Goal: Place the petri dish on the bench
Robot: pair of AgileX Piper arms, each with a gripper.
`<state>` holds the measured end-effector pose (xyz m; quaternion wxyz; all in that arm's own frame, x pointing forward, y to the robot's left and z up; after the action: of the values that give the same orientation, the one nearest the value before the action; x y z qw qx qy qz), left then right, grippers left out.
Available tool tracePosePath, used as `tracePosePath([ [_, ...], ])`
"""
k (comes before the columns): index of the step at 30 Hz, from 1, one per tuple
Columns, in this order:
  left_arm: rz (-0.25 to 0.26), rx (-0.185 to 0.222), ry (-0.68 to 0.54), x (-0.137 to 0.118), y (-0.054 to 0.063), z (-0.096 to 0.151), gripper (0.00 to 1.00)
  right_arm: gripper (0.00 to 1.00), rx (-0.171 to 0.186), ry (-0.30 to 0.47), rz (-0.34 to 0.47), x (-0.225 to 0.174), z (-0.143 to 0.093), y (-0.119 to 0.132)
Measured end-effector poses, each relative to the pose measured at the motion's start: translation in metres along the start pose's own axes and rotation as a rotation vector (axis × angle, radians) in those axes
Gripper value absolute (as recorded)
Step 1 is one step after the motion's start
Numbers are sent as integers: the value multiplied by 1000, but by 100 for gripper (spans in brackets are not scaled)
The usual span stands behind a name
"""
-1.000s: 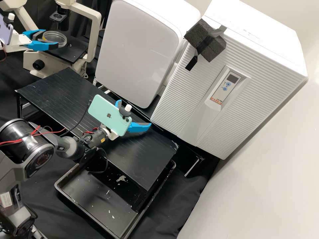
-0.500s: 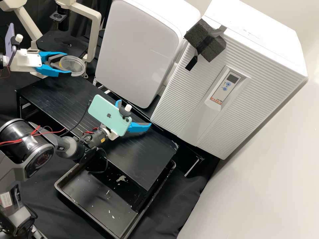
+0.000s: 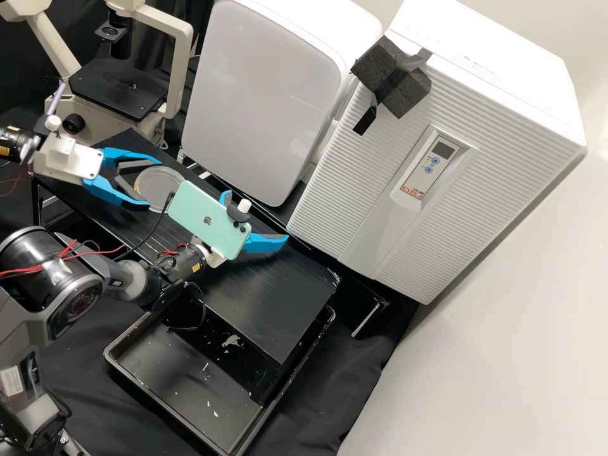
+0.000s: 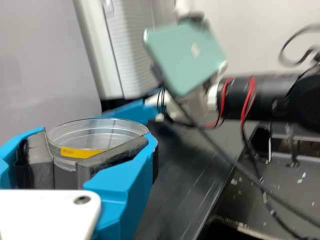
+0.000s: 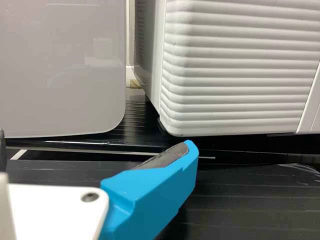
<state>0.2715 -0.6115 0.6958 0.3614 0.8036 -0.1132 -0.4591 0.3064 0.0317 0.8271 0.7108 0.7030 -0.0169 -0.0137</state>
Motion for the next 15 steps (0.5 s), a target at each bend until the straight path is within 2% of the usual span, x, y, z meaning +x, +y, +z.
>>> tracePosePath([
  [5,-65,-69,34,17,-12,-11,0,100,0,0,0,0,0,0],
  [11,-64,-187,37,27,-15,-17,0,100,0,0,0,0,0,0],
  [13,-64,-212,37,28,-15,-17,0,100,0,0,0,0,0,0],
  [15,-64,-220,38,28,-16,-17,0,100,0,0,0,0,0,0],
])
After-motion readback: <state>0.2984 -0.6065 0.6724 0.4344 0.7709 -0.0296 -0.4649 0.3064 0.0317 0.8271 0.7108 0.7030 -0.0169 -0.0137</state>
